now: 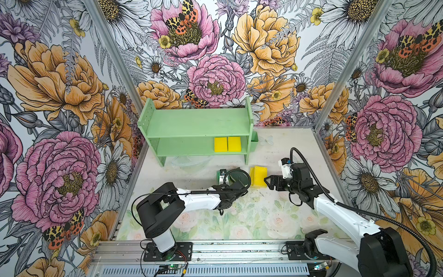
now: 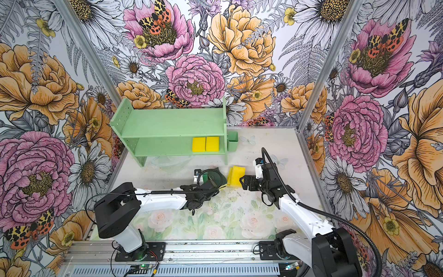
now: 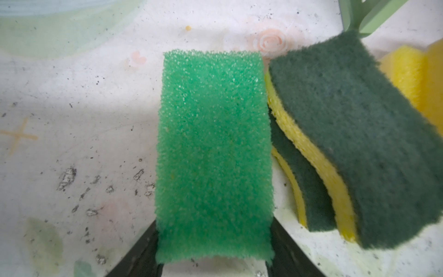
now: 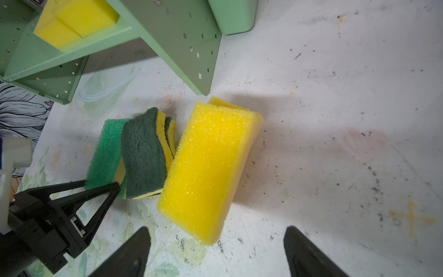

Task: Place and organize the cleaning sponges onto the shelf
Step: 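Lift the bright green sponge with the left gripper toward the shelf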

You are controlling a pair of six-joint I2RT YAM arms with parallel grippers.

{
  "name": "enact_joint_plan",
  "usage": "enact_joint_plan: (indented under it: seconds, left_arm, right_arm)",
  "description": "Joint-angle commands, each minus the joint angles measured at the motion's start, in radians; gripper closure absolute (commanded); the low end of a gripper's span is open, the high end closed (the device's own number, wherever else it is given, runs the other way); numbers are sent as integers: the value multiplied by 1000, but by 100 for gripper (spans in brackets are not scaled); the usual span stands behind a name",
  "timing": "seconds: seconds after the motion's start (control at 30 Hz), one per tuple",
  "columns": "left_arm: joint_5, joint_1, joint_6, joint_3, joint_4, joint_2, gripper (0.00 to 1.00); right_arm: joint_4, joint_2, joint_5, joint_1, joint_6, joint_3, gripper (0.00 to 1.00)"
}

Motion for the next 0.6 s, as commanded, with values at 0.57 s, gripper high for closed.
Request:
enact_joint_plan:
  seconds: [0.57]
  left_arm:
    - [-3, 5, 2, -40, -22, -129, 40]
  right_arm:
    - [28, 24, 14, 6, 3, 24, 11]
